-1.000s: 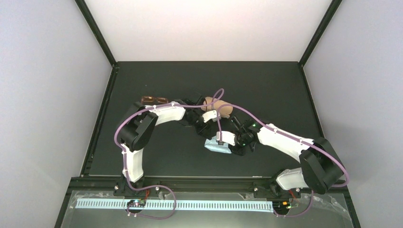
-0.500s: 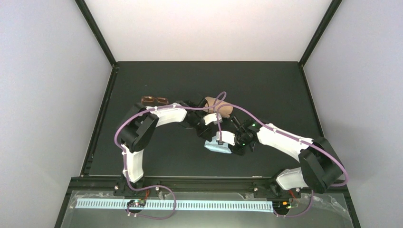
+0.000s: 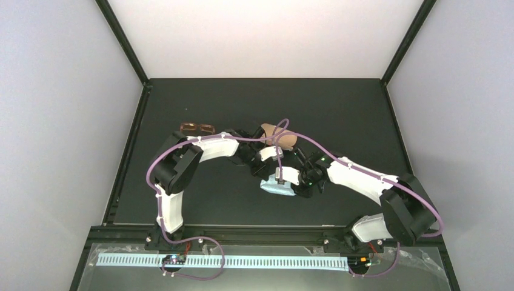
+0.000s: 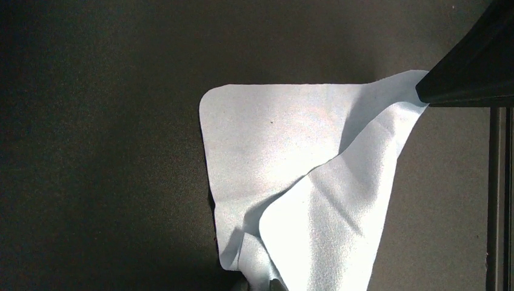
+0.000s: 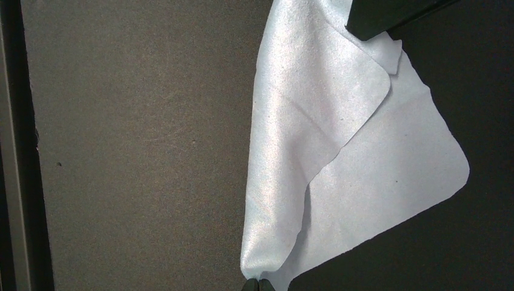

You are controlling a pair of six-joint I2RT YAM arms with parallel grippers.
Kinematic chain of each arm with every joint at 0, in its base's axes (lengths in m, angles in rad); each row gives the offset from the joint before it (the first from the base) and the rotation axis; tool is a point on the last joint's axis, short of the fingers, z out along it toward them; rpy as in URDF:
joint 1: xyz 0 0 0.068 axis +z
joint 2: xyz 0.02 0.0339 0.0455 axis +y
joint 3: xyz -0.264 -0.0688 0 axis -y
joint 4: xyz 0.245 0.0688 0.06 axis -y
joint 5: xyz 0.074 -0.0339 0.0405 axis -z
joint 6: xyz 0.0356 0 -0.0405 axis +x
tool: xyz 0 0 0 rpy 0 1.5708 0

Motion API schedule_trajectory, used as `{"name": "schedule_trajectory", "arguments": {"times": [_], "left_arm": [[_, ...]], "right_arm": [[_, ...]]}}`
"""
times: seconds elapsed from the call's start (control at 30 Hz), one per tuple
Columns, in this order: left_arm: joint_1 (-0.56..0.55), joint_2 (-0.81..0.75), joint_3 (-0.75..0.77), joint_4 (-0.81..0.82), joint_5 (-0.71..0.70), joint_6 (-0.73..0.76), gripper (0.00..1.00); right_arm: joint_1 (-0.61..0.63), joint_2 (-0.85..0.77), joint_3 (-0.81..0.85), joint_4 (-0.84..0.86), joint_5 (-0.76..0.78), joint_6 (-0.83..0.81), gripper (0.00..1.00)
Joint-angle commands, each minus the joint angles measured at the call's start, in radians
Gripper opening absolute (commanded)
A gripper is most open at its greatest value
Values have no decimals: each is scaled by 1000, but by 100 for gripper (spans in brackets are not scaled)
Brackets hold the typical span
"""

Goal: Organize the sunglasses

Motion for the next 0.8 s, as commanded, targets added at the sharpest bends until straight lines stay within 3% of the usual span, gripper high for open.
{"name": "schedule_trajectory", "arguments": {"times": [0.0,0.77], "left_arm": [[-10,4,-10,-33,-14,-5,7],[15,-107,-29,-27,91,8,2]], "right_arm": [[5,3,29,10,8,6,1],[3,-50,61,5,-4,22,1]]}}
